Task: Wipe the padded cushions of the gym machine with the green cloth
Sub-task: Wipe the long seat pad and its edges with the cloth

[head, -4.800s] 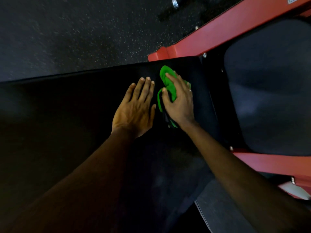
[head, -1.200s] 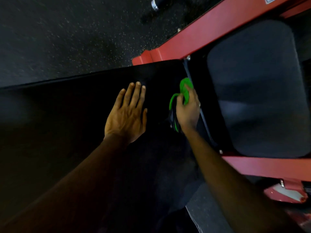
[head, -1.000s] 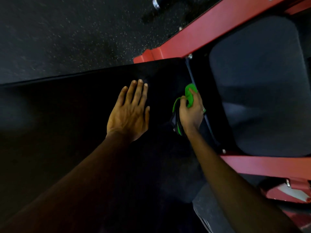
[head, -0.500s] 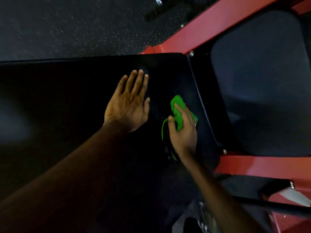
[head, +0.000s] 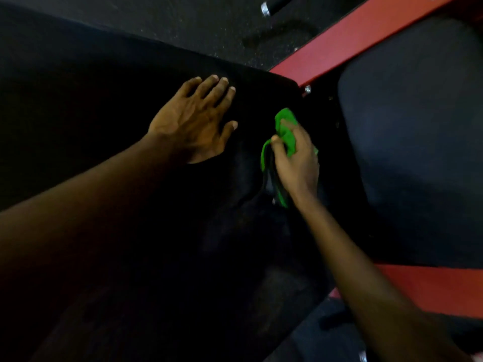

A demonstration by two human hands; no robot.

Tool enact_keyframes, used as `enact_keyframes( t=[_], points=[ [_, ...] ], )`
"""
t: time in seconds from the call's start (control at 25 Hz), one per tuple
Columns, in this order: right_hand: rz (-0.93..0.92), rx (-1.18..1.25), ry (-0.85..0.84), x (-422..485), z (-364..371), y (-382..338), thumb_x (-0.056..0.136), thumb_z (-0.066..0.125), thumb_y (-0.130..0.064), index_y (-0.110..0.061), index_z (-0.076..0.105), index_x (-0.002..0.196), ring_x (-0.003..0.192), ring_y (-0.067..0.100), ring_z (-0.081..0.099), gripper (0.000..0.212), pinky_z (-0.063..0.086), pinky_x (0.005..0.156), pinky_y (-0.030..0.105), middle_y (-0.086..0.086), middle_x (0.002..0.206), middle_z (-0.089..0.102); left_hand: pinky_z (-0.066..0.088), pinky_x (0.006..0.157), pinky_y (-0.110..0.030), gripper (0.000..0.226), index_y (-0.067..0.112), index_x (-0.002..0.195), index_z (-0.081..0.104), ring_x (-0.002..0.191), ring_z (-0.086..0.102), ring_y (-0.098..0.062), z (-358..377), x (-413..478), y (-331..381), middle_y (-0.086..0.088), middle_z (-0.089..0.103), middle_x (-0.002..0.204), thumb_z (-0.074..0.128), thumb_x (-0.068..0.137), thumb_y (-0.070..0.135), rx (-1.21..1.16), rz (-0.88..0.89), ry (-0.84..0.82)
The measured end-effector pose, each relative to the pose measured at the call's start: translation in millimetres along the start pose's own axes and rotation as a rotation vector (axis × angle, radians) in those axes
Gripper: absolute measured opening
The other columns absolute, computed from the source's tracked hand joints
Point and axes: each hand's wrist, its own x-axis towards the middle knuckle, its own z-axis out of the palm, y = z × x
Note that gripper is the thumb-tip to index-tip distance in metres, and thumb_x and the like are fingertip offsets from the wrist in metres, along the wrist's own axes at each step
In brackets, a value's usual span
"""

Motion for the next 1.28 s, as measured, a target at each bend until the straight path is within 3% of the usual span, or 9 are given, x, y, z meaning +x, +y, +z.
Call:
enact_keyframes(
  t=[0.12, 0.24, 0.4, 0.6, 0.68, 0.8, 0.92, 1.12, 1.28],
  points=[
    [-0.212, 0.022, -0.140, -93.0, -11.9, -1.6, 0.094, 0.056, -0.041, -0.030, 0.061, 0.134, 0.142, 0.012, 0.044, 0.042, 0.035, 0.117, 0.047, -0.006, 0.148, 0.054, 0.014, 0.124, -0.042, 0.073, 0.009, 0.158, 0.022, 0.154, 0.017, -0.027, 3.7, 0.8, -1.7, -0.014, 0.020, 0.166, 0.023, 0.101, 0.054, 0.017, 0.007, 0.036],
    [-0.364, 0.036, -0.101, -79.9, -11.5, 6.6, 0.093, 0.057, -0.039, -0.028, 0.063, 0.133, 0.135, 0.009, 0.050, 0.041, 0.040, 0.113, 0.043, -0.008, 0.143, 0.058, 0.012, 0.125, -0.039, 0.070, 0.011, 0.159, 0.020, 0.154, 0.016, -0.023, 5.1, 7.0, 1.9, -0.010, 0.019, 0.166, 0.024, 0.102, 0.052, 0.027, 0.041, 0.015],
    [-0.206, 0.006, 0.018, 11.9, 0.5, 15.9, 0.089, 0.055, -0.047, -0.028, 0.063, 0.131, 0.122, 0.015, 0.062, 0.046, 0.048, 0.105, 0.036, -0.008, 0.133, 0.065, 0.010, 0.125, -0.036, 0.067, 0.012, 0.159, 0.022, 0.154, 0.015, -0.022, 1.8, 5.5, 3.6, -0.009, 0.019, 0.166, 0.027, 0.104, 0.050, -0.014, 0.025, 0.009],
    [-0.187, 0.014, -0.036, -7.0, -5.2, 22.5, 0.094, 0.062, -0.044, -0.036, 0.063, 0.130, 0.123, 0.015, 0.059, 0.037, 0.042, 0.096, 0.025, -0.011, 0.134, 0.062, 0.037, 0.112, -0.043, 0.055, 0.018, 0.145, 0.052, 0.136, 0.045, -0.026, -9.8, -11.2, 13.3, -0.008, 0.049, 0.149, 0.035, 0.103, 0.049, -0.006, 0.040, 0.116],
    [-0.264, 0.063, -0.086, -46.9, -12.7, 18.3, 0.094, 0.065, -0.040, -0.037, 0.064, 0.128, 0.123, 0.008, 0.058, 0.035, 0.042, 0.099, 0.024, -0.017, 0.134, 0.061, 0.033, 0.116, -0.045, 0.057, 0.020, 0.150, 0.044, 0.142, 0.038, -0.026, -5.1, -19.8, 21.6, -0.007, 0.042, 0.155, 0.035, 0.103, 0.051, -0.006, -0.003, 0.064],
    [-0.504, 0.112, -0.218, -103.4, -27.3, 15.1, 0.094, 0.066, -0.037, -0.035, 0.064, 0.129, 0.131, 0.000, 0.052, 0.036, 0.041, 0.110, 0.028, -0.019, 0.141, 0.057, 0.014, 0.123, -0.038, 0.064, 0.021, 0.159, 0.025, 0.154, 0.017, -0.022, -2.5, -31.8, 25.8, -0.006, 0.021, 0.166, 0.032, 0.104, 0.053, -0.015, -0.035, 0.001],
    [-0.595, 0.105, -0.286, -111.9, -34.3, 18.9, 0.095, 0.065, -0.037, -0.035, 0.061, 0.133, 0.133, -0.001, 0.049, 0.037, 0.039, 0.111, 0.026, -0.017, 0.143, 0.055, 0.008, 0.124, -0.036, 0.064, 0.020, 0.160, 0.018, 0.155, 0.010, -0.020, -1.1, -34.0, 28.0, -0.005, 0.014, 0.168, 0.029, 0.105, 0.051, 0.008, -0.070, -0.011],
    [-0.355, 0.083, -0.108, -25.4, -13.0, 20.7, 0.094, 0.065, -0.042, -0.034, 0.064, 0.129, 0.120, 0.015, 0.062, 0.036, 0.049, 0.103, 0.035, -0.009, 0.130, 0.066, 0.020, 0.124, -0.042, 0.063, 0.020, 0.157, 0.029, 0.152, 0.022, -0.023, 0.3, -30.5, 33.5, -0.007, 0.025, 0.165, 0.032, 0.103, 0.052, 0.042, -0.085, 0.038],
    [-0.365, 0.091, -0.137, -70.7, -23.0, 25.7, 0.094, 0.063, -0.044, -0.031, 0.065, 0.128, 0.123, 0.014, 0.060, 0.037, 0.046, 0.104, 0.031, -0.010, 0.133, 0.065, 0.039, 0.109, -0.041, 0.051, 0.021, 0.145, 0.050, 0.133, 0.046, -0.026, -9.5, -44.7, 47.2, -0.010, 0.048, 0.146, 0.037, 0.103, 0.046, 0.144, -0.037, 0.121]
  ],
)
